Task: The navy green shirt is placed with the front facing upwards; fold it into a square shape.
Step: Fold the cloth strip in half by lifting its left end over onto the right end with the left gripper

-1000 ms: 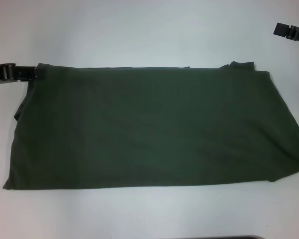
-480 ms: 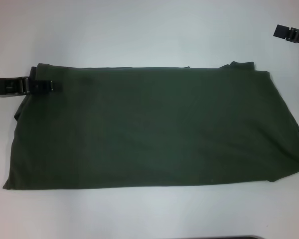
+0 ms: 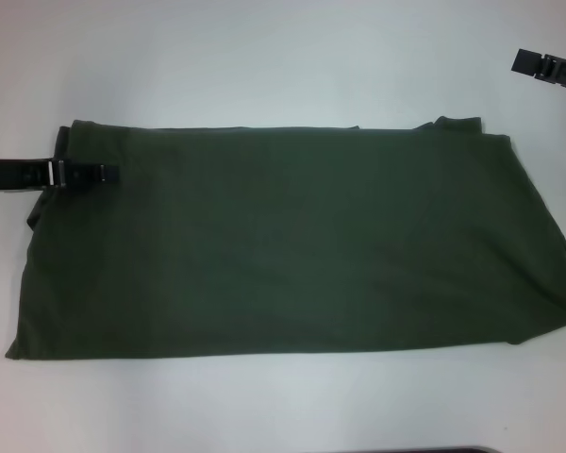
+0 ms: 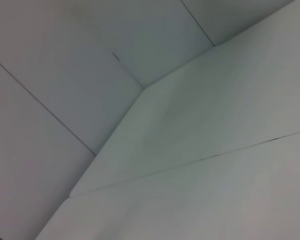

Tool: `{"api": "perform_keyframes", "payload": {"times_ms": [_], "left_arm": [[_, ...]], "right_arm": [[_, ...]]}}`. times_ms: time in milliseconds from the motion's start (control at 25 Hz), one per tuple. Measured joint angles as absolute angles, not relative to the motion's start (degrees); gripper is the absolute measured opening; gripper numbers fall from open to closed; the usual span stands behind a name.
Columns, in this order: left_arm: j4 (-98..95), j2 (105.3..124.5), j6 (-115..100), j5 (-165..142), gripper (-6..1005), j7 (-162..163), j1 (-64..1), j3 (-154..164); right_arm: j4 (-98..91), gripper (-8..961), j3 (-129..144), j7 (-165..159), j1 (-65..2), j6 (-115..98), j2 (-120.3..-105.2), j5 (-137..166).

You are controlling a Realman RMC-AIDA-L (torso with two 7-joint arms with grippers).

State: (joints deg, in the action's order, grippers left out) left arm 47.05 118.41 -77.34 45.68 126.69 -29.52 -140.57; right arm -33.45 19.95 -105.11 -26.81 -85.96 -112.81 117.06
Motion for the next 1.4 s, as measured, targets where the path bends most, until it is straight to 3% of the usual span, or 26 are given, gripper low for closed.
{"api": "perform_keyframes", "payload": {"times_ms": [1400], "left_arm": [[46.98,120.32,-71.35,52.42,552,122.51,-30.66,-140.84]], "right_arm": [[-33.49,925,19.95,-105.11,-26.67,-85.87,-112.85,117.13]]}}
